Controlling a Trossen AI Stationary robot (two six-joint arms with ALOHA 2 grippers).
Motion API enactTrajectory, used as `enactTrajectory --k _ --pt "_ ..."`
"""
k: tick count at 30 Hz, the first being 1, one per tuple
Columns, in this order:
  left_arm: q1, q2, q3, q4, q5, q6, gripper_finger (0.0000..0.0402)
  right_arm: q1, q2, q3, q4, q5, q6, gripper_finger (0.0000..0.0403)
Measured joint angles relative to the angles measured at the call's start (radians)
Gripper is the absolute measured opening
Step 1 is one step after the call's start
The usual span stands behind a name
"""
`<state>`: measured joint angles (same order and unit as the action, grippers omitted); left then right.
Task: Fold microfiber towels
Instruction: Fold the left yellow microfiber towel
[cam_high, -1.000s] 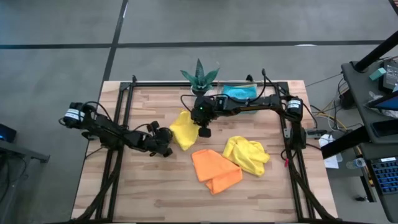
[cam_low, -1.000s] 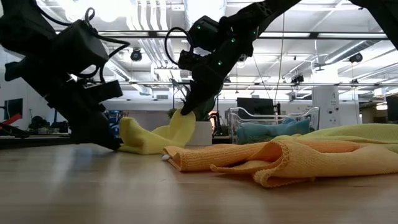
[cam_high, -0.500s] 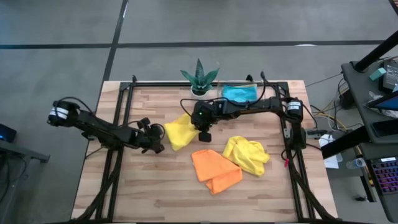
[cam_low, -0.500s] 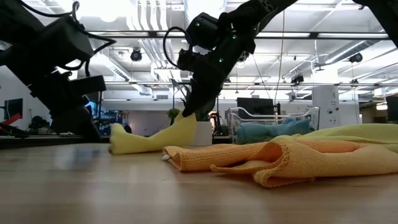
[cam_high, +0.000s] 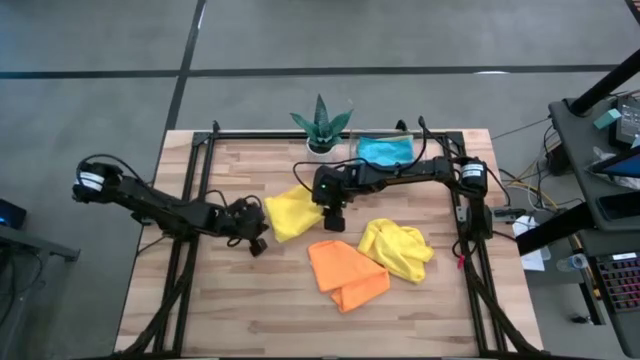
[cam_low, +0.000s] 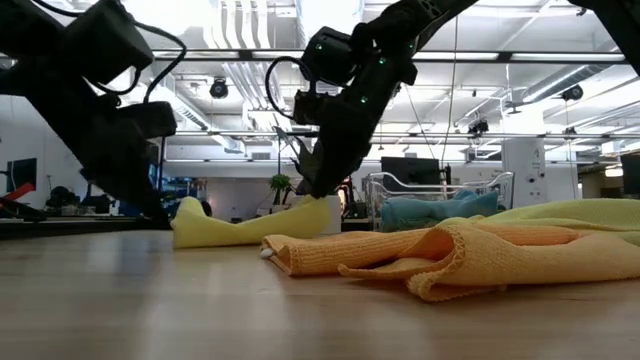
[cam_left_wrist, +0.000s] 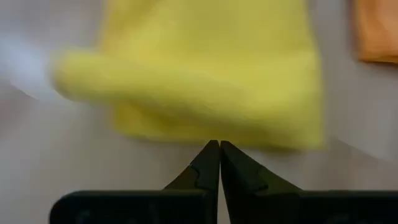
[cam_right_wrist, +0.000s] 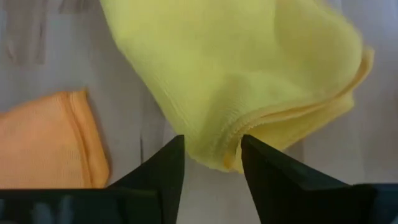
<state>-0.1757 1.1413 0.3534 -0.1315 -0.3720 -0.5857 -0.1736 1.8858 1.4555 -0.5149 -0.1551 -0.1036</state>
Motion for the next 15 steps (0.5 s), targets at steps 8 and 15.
enactTrajectory --k 8,15 --pt "-0.048 -0.042 -0.039 0.019 0.204 -0.35 0.0005 0.004 -0.005 -0.034 -0.071 0.001 0.002 0.0157" --pt "-0.095 -0.038 -0.098 0.307 0.127 -0.436 0.0079 0.004 -0.118 -0.204 0.068 0.0 0.006 0.014"
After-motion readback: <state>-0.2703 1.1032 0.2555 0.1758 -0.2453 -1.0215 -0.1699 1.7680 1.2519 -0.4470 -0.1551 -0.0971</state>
